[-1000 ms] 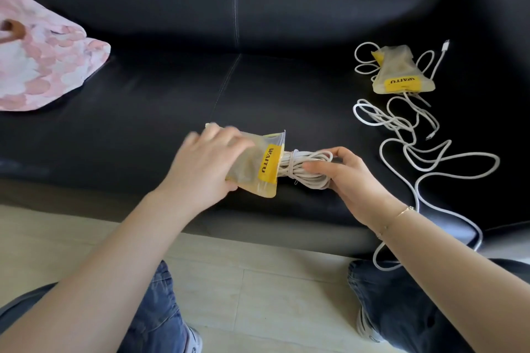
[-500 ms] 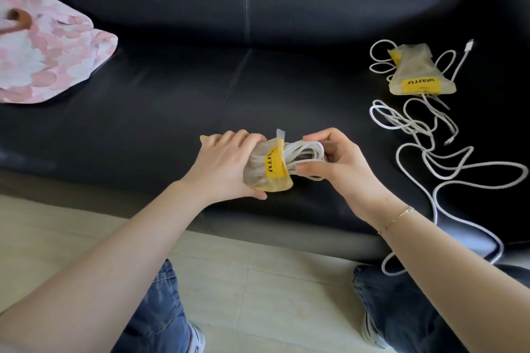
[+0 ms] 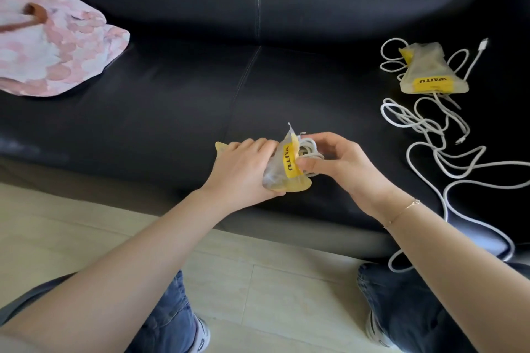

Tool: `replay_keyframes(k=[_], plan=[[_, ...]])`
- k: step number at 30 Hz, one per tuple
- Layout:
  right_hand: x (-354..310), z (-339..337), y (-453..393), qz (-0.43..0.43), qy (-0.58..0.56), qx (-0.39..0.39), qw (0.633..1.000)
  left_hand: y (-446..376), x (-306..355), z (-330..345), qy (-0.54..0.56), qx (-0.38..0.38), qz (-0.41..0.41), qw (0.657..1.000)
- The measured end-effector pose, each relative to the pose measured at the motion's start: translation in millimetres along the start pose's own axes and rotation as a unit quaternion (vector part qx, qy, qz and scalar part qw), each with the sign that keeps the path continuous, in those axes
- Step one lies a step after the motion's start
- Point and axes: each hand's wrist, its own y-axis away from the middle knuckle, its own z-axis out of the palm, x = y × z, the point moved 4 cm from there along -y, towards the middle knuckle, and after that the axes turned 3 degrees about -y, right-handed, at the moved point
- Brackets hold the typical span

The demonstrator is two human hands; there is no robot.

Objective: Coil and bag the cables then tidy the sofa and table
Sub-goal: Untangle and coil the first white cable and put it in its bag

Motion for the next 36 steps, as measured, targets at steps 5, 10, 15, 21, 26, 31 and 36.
replay_keyframes(k=[5,10,15,21,26,31,36], plan=[[5.4,-18.7,-2.2,0.045,0.049,0.098,0.993,-2.6,-2.5,0.3,0.002,0.007,-0.036,0.999],[7.9,-13.2,1.0,0.033,0.006,0.062,0.998,-3.1,2.4,-1.1,-0.026,0.037,-0.042,0.998],[8.2,5.2,-0.6,0.047,-0.020,-0.007,0.999,-5.6,5.5,-3.4,-0.024,0.043,-0.039,0.998],[0.9,2.9,-2.4,0.068,-0.066,0.005,0.995,-4.0,7.8,-5.8,-0.038,0.040,-0.042,0.998],[2.2,2.4,-6.4,0.083,-0.087,0.045,0.992,-3.0,5.7,-2.3,-0.046,-0.084,-0.046,0.994],[9.7,17.9,-2.4,0.135,-0.058,-0.007,0.989,-2.2,14.3,2.5,-0.053,-0.071,-0.023,0.996],[5.9,21.8,-1.0,0.146,-0.089,-0.076,0.982,-4.7,16.2,7.2,-0.044,-0.070,-0.032,0.996]])
